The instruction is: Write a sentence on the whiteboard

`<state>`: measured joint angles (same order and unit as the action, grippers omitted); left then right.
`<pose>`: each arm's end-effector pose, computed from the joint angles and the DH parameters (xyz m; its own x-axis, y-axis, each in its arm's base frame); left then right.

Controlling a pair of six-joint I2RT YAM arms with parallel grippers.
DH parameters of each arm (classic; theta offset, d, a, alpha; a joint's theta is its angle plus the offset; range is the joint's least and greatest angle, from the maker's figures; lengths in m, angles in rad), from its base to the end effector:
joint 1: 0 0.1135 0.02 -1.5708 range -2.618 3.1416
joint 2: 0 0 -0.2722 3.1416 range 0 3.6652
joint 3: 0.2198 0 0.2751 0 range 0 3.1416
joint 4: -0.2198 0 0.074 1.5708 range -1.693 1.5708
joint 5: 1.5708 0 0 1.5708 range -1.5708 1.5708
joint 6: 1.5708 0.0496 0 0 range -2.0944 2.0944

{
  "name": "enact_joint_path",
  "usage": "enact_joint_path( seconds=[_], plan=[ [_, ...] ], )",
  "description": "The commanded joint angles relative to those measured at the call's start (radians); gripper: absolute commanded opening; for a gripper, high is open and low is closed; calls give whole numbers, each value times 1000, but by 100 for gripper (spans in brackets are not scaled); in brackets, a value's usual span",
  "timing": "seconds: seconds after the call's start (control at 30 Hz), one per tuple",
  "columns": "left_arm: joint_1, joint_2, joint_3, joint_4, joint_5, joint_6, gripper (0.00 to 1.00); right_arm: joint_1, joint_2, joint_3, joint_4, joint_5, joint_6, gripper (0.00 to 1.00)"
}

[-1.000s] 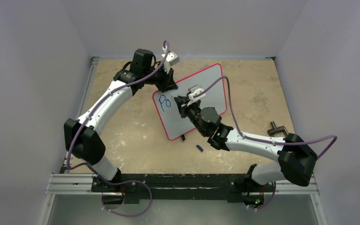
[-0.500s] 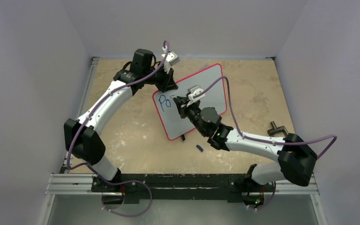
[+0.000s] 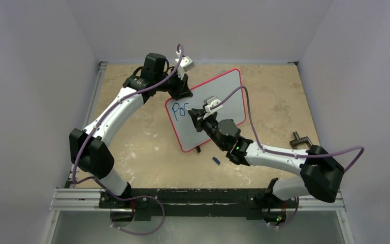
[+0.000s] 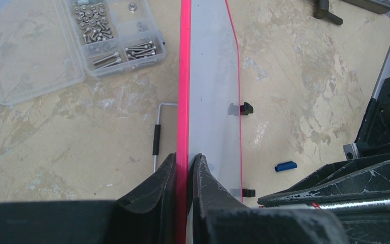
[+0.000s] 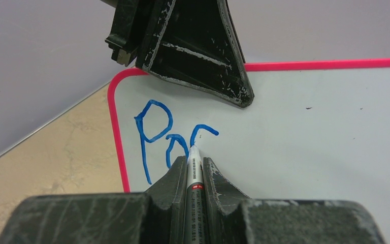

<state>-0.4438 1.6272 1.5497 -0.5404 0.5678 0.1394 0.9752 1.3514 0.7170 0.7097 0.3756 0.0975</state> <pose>0.3517 -0.1967 0.3572 -0.4128 0.3260 -0.8505 0.8232 0.5331 -0.1953 0.2015 0.2649 0.2774 -0.0130 0.1423 -0.9897 -0.5663 0.8147 0.1245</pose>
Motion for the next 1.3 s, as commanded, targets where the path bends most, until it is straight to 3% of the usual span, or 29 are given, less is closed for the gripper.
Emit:
enact_joint_path(
  seconds=[0.0, 0.7, 1.27],
  plan=[
    [-16, 30, -11, -115, -112, 95, 0, -6, 6, -27, -73, 48, -1, 0],
    [-18, 32, -12, -118, -111, 95, 0, -7, 0, -25, -113, 190, -39, 0],
    [-18, 31, -12, -117, -112, 95, 0, -7, -11, -46, -164, 183, -2, 0]
  ],
)
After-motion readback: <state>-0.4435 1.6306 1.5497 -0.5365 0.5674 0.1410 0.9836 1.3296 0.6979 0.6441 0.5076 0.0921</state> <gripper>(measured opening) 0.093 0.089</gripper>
